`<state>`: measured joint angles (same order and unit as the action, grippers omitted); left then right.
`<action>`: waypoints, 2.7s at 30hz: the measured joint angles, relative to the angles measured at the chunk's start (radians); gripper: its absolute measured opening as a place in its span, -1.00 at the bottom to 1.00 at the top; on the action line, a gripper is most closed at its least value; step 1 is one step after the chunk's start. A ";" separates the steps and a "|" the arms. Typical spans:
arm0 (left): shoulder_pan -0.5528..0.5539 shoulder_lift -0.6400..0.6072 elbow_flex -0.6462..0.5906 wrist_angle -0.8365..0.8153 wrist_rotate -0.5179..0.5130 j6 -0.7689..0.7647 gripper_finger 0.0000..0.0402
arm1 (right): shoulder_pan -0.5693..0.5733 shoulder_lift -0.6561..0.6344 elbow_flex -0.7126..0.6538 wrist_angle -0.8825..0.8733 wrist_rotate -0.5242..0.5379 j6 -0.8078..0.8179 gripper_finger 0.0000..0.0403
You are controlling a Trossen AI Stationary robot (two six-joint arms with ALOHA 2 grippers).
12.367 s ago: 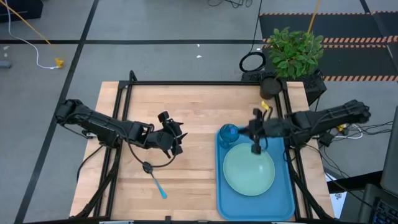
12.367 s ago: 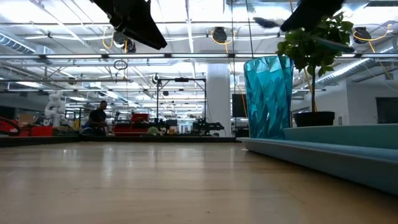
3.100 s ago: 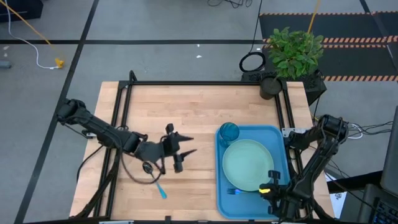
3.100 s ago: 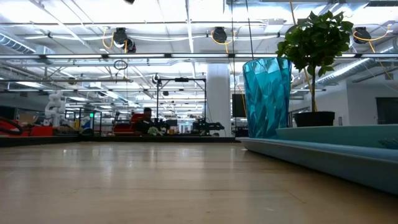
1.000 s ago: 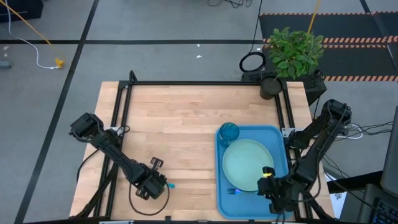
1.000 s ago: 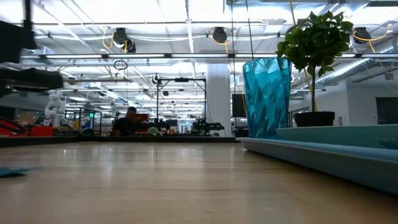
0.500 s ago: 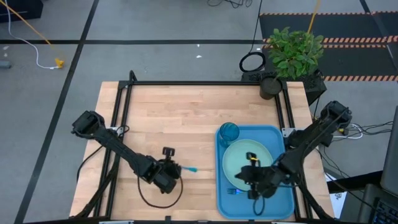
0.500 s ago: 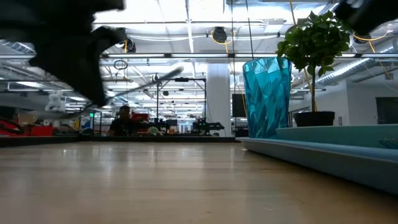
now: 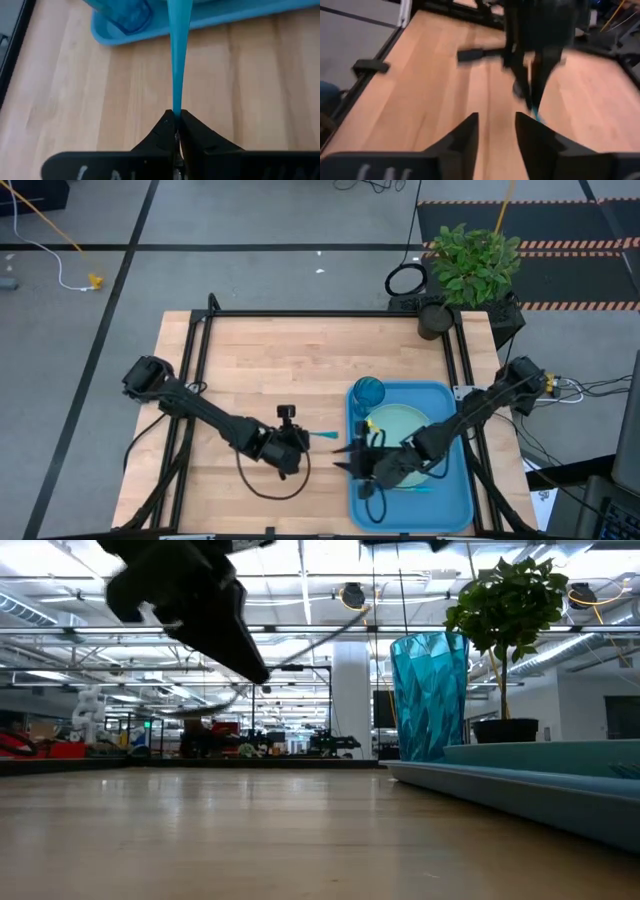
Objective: Pick and place plate/cup/fork/spoon on tray
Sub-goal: Put the blue spoon on the blue serving tray to the left of the blue fork
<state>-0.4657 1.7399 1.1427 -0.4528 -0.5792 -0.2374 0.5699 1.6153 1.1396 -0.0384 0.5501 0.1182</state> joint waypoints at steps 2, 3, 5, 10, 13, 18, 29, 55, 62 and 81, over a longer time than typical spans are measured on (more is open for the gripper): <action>0.010 0.025 0.000 0.020 0.015 -0.002 -0.96 | -0.019 0.033 0.044 -0.013 -0.001 -0.030 -0.27; 0.012 0.039 0.000 0.041 0.029 -0.007 -0.96 | -0.029 0.049 0.064 -0.028 -0.001 -0.045 -0.22; 0.010 0.069 0.000 0.043 0.040 -0.019 -0.96 | -0.054 0.085 0.094 -0.066 -0.003 -0.062 -0.13; -0.002 0.120 0.000 0.057 0.064 -0.048 -0.91 | -0.126 0.166 0.100 -0.088 -0.069 -0.055 0.05; -0.003 0.134 0.000 0.059 0.080 -0.045 -0.96 | -0.159 0.200 0.100 -0.101 -0.114 -0.052 0.13; -0.006 0.133 0.001 0.066 0.079 -0.035 -0.94 | -0.201 0.230 0.099 -0.128 -0.188 -0.024 0.19; -0.008 0.133 0.001 0.086 0.069 -0.027 -0.94 | -0.209 0.232 0.099 -0.199 -0.241 -0.017 -0.09; -0.006 0.133 0.007 0.117 0.084 -0.063 -0.65 | -0.207 0.228 0.099 -0.221 -0.241 0.026 -0.74; -0.006 0.133 0.062 0.106 0.085 -0.063 -0.35 | -0.187 0.224 0.098 -0.229 -0.241 0.027 -0.89; 0.019 0.131 0.095 0.053 0.208 -0.079 -0.28 | -0.134 0.224 0.098 -0.250 -0.198 -0.042 -1.00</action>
<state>-0.4465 1.8713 1.2373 -0.3994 -0.3716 -0.3163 0.4362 1.8389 1.2381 -0.2884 0.3524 0.0764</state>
